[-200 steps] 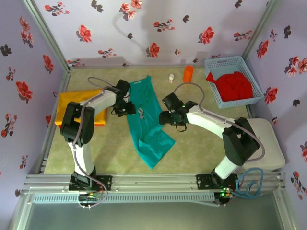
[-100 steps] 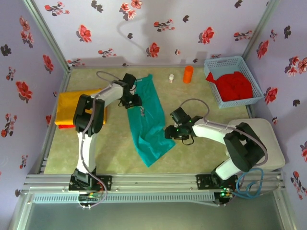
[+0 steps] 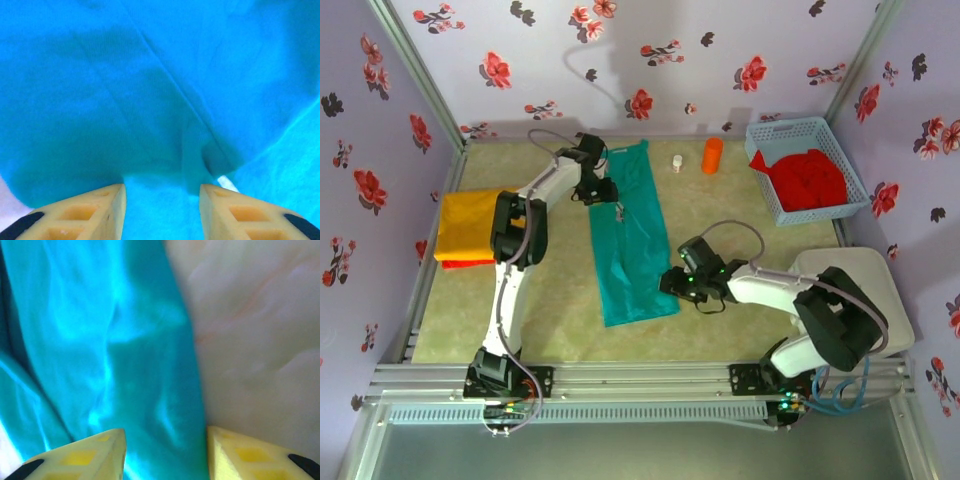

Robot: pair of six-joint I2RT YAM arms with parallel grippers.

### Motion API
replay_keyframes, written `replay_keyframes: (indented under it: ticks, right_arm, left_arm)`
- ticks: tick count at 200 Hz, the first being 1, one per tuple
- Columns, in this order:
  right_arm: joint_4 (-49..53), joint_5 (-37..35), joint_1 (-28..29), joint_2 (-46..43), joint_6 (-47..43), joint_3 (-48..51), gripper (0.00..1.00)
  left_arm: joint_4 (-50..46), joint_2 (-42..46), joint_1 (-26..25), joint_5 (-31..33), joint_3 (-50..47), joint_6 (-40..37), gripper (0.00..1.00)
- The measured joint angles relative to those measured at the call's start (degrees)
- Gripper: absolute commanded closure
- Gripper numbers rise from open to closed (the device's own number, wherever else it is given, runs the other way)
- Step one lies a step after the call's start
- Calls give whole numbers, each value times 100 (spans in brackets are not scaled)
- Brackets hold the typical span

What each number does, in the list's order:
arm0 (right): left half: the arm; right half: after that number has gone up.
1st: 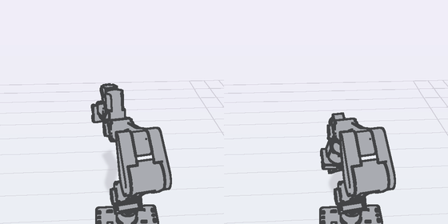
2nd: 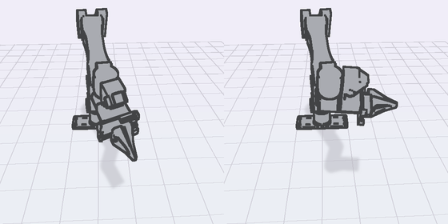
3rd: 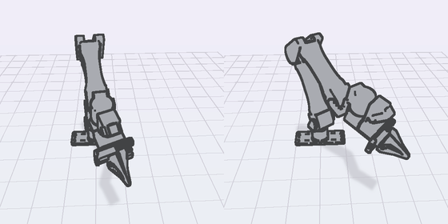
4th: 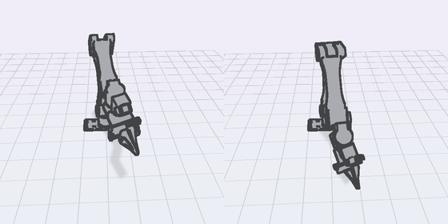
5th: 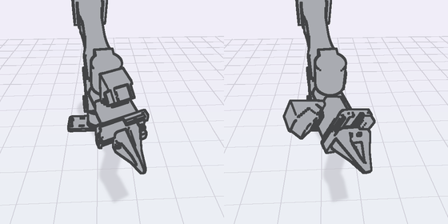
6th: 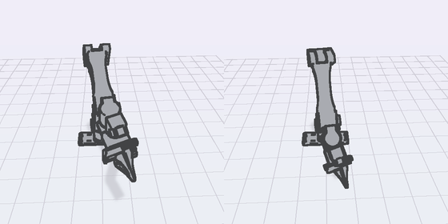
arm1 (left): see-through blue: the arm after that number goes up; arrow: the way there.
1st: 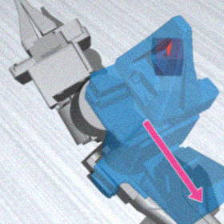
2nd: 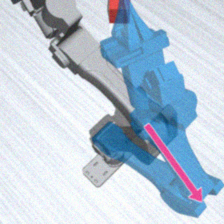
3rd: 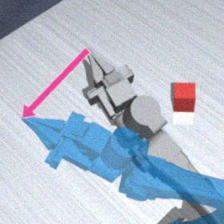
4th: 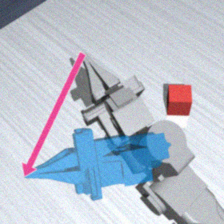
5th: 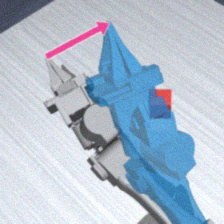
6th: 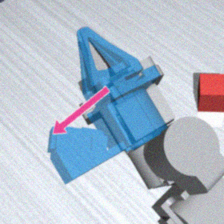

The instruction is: Fold and stack the t-shirts

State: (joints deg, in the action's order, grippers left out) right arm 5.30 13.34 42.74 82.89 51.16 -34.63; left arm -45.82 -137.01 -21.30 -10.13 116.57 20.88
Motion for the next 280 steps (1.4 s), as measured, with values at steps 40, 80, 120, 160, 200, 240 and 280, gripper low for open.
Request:
replay_keyframes:
  ticks: [40,80,120,160,200,240,280]
  right_arm:
    - [254,103,302,-442,317,192,42]
    - [691,44,302,-706,352,190,43]
    - [651,131,302,-708,498,343,54]
    - [442,282,302,-688,498,363,64]
    - [144,466,302,-485,562,363,91]
    - [72,487,302,-439,592,376,95]
    - [4,476,302,-468,610,557,100]
  left_arm:
    - [87,1421,22,-175,-1655,-94,53]
    - [621,3676,-48,-608,-3993,127,48]
    - [999,4826,-542,-866,-5895,625,46]
    - [1178,5403,-1062,-1060,-6983,1252,47]
    - [1388,5761,-1471,-1115,-7348,1792,49]
    - [1775,5751,-1932,-1115,-7676,2378,49]
    - [1967,5659,-2035,-1106,-7759,2702,54]
